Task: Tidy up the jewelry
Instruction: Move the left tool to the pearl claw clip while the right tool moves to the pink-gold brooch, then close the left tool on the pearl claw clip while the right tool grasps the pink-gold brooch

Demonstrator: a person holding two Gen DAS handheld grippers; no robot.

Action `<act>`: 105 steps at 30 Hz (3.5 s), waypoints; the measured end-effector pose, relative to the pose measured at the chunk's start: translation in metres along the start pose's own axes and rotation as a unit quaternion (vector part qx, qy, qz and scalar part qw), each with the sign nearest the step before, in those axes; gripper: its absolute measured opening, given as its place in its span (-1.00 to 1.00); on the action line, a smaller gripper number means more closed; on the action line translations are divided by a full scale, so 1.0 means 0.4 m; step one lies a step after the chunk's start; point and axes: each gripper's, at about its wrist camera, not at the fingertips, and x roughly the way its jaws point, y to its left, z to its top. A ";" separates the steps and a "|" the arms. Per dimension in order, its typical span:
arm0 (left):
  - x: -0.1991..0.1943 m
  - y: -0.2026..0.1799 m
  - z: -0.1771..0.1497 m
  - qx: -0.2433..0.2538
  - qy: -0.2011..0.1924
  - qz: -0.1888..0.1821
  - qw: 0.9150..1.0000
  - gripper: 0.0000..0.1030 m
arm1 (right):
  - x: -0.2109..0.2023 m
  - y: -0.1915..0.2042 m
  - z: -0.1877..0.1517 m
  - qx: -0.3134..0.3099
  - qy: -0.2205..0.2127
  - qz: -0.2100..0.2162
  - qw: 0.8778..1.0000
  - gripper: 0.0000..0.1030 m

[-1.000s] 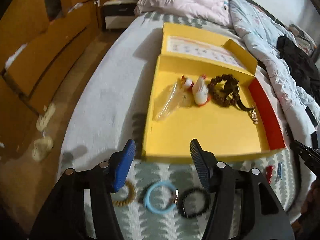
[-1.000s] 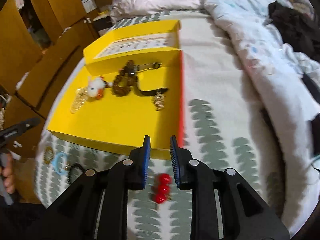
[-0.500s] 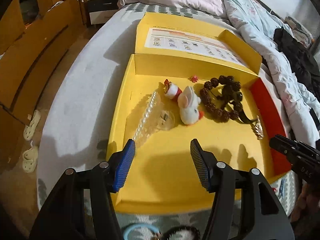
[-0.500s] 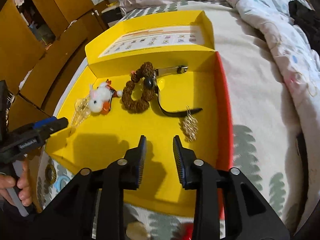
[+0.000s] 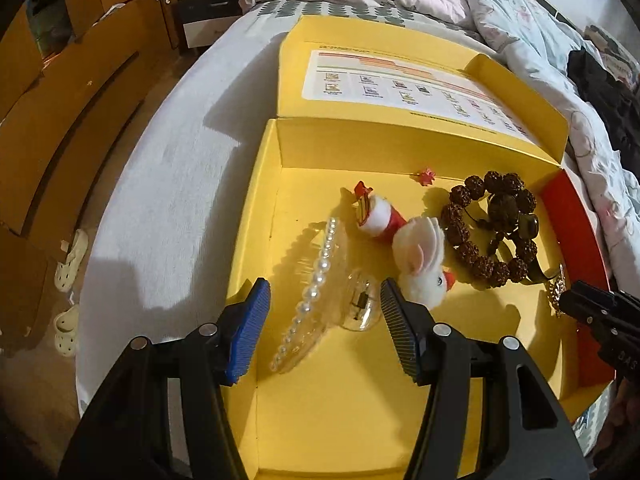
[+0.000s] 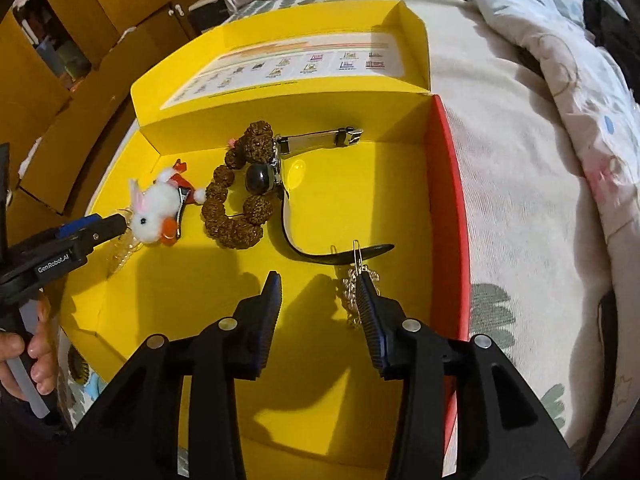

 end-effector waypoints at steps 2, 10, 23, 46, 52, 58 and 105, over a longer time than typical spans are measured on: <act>0.012 0.000 0.000 -0.002 0.013 -0.004 1.000 0.12 | 0.004 0.005 0.004 -0.005 0.001 -0.006 1.000 -0.14; 0.030 0.004 -0.009 -0.003 0.038 -0.022 0.999 0.12 | 0.026 0.029 -0.007 -0.033 0.016 -0.056 0.998 -0.02; 0.044 -0.021 -0.005 0.006 0.033 0.000 0.999 0.12 | 0.074 0.073 -0.022 -0.072 -0.001 -0.143 0.987 0.15; 0.027 0.001 -0.002 -0.030 0.028 -0.018 0.999 0.01 | 0.067 0.079 -0.028 -0.071 0.018 -0.088 0.993 -0.67; 0.007 0.000 -0.003 -0.032 0.019 -0.025 0.999 0.01 | 0.063 0.089 -0.036 -0.075 0.020 -0.084 0.993 -0.68; -0.024 0.015 -0.014 -0.038 0.011 -0.030 0.999 0.01 | 0.013 0.094 -0.036 -0.064 0.007 -0.061 0.996 -0.75; -0.155 0.029 -0.058 -0.041 -0.016 -0.057 0.997 0.01 | 0.060 0.089 -0.016 -0.058 0.017 -0.062 0.996 -0.54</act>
